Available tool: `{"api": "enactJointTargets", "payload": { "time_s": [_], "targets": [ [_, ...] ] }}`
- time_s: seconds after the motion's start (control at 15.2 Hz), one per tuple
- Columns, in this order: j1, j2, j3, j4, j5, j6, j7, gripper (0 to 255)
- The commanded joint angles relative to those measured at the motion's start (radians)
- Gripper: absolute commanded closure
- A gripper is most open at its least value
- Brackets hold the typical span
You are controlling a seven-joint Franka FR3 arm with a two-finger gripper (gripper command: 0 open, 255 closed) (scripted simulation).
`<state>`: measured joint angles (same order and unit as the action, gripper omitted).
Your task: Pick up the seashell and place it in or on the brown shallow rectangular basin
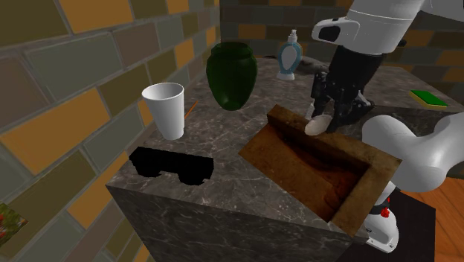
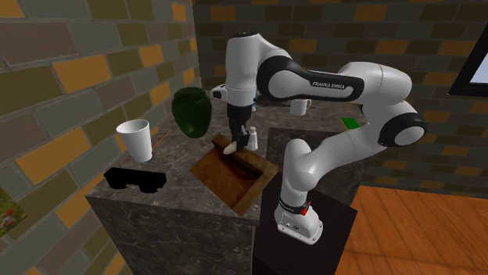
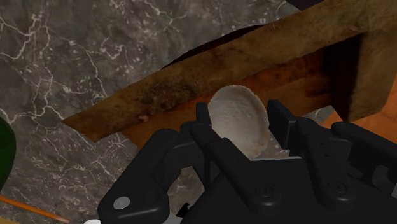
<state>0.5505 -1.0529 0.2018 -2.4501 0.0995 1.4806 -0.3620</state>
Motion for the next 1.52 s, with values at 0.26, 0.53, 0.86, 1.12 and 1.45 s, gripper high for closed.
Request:
{"api": "enactJointTargets", "payload": {
  "time_s": [0.26, 0.53, 0.86, 1.12, 1.45],
  "targets": [
    [0.009, -0.036, 0.012, -0.098, 0.013, 0.062, 0.004, 255],
    [0.011, -0.042, 0.014, -0.116, 0.015, 0.074, 0.004, 255],
    [0.011, -0.042, 0.014, -0.116, 0.015, 0.074, 0.004, 255],
    [0.011, -0.042, 0.014, -0.116, 0.015, 0.074, 0.004, 0],
    [0.003, -0.006, 0.006, 0.003, 0.005, -0.009, 0.007, 0]
  ]
}}
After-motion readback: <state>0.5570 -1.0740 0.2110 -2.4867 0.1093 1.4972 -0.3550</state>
